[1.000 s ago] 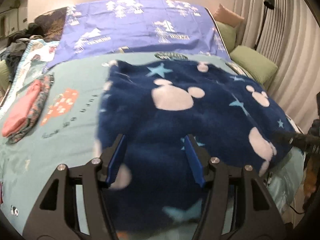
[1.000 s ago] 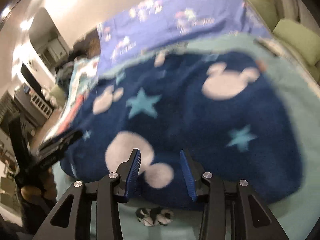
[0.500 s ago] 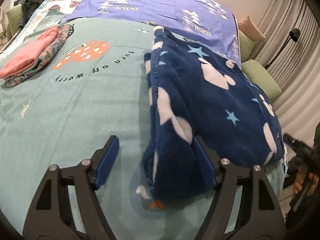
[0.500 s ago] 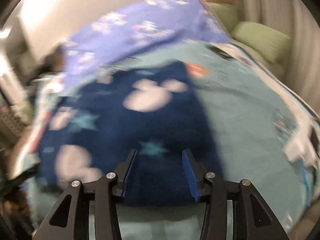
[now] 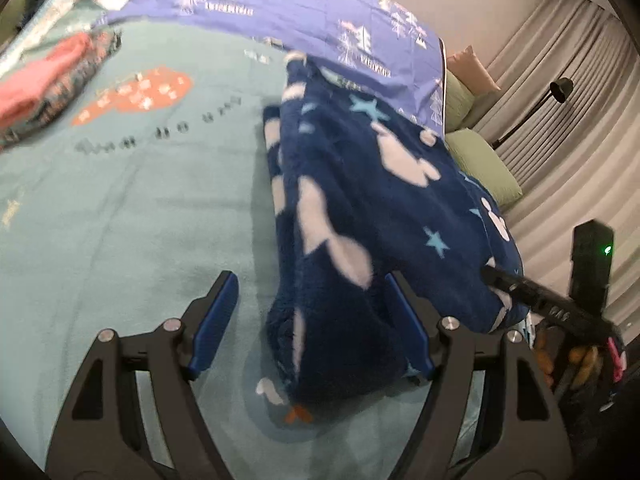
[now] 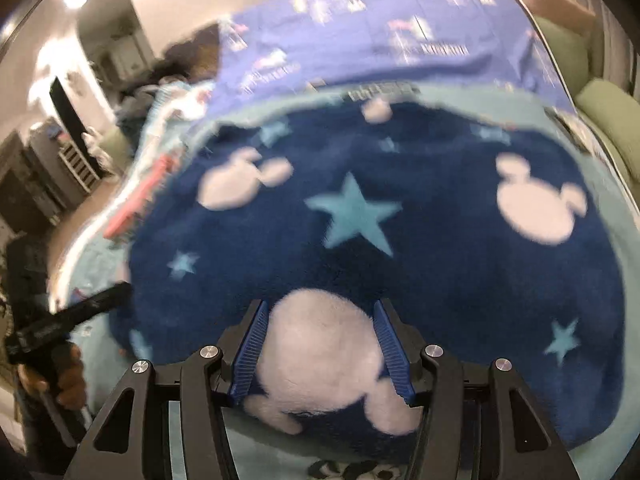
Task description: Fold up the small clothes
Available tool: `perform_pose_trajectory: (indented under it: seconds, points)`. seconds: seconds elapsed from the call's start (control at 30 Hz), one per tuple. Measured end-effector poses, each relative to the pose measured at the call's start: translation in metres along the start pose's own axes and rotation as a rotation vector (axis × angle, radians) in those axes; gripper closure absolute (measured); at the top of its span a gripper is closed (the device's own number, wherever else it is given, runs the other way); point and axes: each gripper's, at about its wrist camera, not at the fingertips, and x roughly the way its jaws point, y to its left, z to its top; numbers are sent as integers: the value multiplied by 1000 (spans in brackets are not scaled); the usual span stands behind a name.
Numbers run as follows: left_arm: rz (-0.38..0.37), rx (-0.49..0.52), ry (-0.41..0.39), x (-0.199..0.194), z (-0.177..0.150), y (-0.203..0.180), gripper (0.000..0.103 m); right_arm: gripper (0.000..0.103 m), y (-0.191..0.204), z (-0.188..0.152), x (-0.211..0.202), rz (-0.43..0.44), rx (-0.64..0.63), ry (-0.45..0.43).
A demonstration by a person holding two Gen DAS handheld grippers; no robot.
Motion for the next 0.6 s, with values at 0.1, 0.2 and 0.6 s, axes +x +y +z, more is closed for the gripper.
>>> perform_pose_trajectory:
  seconds: [0.1, 0.2, 0.6]
  points:
    - [-47, -11, -6, 4, 4, 2, 31, 47, 8, -3, -12, -24, -19, -41]
    - [-106, -21, 26, 6, 9, 2, 48, 47, 22, -1, -29, -6, -85, -101]
    - [101, 6, -136, -40, 61, 26, 39, 34, 168, -55, 2, 48, -661, -106]
